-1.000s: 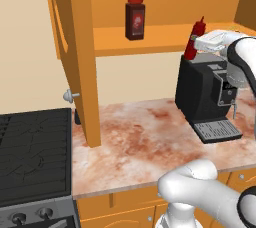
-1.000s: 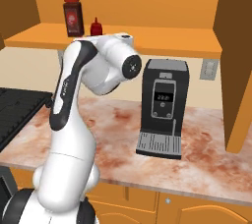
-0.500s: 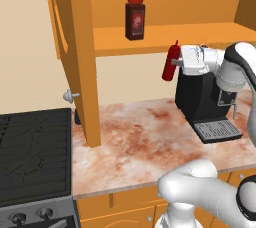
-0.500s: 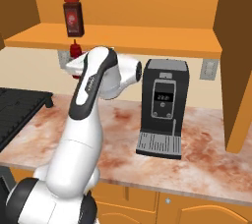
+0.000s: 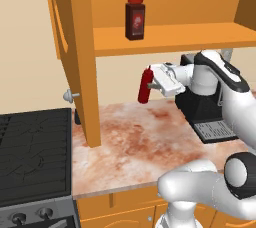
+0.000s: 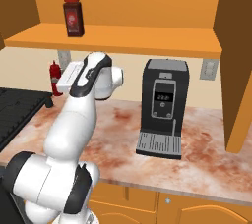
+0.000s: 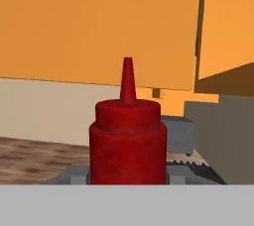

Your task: Collect the paprika, ketchup, and shaker from the cabinet and place them next to the stove.

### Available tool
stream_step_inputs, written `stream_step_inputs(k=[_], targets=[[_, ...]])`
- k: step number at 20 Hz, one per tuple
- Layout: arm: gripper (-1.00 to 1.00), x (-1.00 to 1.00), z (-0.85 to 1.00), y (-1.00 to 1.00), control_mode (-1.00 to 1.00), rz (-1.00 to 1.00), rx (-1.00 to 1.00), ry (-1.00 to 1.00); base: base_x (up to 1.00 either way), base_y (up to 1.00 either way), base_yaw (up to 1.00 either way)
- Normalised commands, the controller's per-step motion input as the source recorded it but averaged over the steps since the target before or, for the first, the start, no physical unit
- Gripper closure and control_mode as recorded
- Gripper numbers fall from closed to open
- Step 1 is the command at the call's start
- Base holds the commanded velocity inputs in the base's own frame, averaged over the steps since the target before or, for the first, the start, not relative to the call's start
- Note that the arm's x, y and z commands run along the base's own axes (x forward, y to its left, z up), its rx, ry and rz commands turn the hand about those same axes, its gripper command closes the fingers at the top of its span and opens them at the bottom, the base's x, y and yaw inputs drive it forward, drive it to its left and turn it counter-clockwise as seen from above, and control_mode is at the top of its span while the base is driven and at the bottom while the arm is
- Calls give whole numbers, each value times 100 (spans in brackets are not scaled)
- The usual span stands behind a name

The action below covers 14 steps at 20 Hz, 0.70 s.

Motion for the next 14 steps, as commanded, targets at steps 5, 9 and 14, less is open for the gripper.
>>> stream_step_inputs(k=[5, 9, 14], targets=[[100, 1, -48, 60, -100, 11, 0, 0, 0, 0, 0], [100, 20, -38, 51, -100, 0, 0, 0, 0, 0, 0], [100, 18, -40, 46, -100, -2, 0, 0, 0, 0, 0]])
